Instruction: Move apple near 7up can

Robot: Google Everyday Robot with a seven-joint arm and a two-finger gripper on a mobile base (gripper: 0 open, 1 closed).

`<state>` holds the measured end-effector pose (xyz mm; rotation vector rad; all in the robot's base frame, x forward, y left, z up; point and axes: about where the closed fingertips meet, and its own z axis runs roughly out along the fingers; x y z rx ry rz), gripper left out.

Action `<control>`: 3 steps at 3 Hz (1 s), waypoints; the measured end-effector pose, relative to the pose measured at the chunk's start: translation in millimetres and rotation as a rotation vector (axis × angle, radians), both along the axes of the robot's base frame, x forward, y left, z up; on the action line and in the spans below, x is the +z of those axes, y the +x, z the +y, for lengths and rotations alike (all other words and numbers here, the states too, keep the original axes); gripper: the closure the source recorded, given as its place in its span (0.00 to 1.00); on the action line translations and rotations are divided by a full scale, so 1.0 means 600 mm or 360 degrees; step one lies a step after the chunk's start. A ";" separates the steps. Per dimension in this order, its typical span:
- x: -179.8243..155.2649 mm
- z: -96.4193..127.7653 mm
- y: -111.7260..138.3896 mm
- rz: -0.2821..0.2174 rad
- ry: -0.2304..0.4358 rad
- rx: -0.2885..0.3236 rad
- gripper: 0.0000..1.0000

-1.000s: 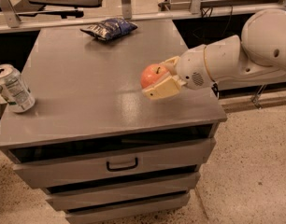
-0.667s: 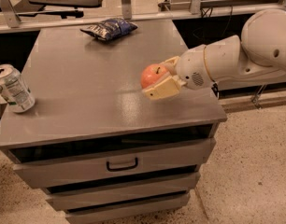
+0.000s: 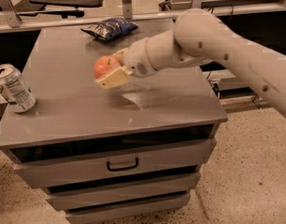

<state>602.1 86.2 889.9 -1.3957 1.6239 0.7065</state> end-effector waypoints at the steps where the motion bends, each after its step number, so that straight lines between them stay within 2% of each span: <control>1: -0.008 0.113 0.037 -0.0044 -0.0007 0.0138 1.00; 2: -0.022 0.192 0.037 -0.0048 -0.0045 0.0274 1.00; 3: -0.033 0.243 0.023 -0.0028 -0.0075 0.0395 1.00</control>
Offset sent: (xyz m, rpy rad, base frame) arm 0.0229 0.1691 -0.0224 -0.0593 -0.0352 0.2719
